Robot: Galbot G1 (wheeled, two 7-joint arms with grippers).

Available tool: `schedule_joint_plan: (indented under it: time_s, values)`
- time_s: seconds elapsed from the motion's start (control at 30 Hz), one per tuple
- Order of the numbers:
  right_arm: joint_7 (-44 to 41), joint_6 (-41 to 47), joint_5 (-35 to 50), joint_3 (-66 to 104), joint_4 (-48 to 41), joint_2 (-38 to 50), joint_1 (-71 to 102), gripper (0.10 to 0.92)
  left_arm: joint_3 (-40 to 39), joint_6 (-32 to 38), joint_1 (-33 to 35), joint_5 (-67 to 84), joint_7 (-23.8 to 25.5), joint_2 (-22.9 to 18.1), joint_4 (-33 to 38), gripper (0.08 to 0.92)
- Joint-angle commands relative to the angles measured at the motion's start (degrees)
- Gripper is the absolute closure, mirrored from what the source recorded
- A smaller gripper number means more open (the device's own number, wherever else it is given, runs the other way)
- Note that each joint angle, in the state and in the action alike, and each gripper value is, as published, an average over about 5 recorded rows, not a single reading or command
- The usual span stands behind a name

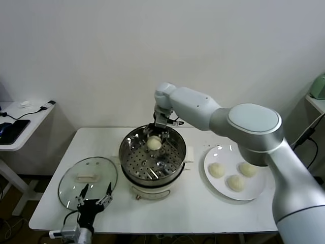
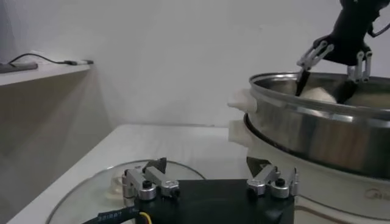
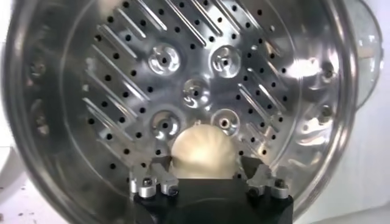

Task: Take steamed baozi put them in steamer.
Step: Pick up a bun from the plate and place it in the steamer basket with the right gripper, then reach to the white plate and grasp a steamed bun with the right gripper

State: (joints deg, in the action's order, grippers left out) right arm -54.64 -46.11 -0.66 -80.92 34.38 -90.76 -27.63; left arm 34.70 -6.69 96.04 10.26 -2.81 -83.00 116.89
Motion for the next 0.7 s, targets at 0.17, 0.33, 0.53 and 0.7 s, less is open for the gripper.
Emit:
schedule_joint_plan:
  time_s: [0.17, 0.33, 0.53, 0.7]
  values:
    - [-11.1, 2.9, 22.3, -7.7, 9.8, 7.2, -13.4, 0.203, 0.0, 1.0, 1.2, -0.2, 0.1, -0.3, 1.3, 0.177]
    - [-14.2, 14.0, 38.8, -17.2, 19.7, 17.2, -23.8, 0.203, -0.1, 1.1, 1.7, -0.2, 0.1, -0.8, 2.3, 0.177]
    - [-8.5, 33.8, 39.5, -26.7, 30.9, 33.7, -32.0, 0.203, -0.1, 1.2, 1.8, -0.2, 0.0, -0.9, 2.7, 0.177]
    - [-2.6, 47.0, 38.5, -32.3, 41.0, 43.8, -32.6, 0.203, 0.0, 1.5, 1.9, -0.2, -0.1, -0.8, 2.7, 0.177]
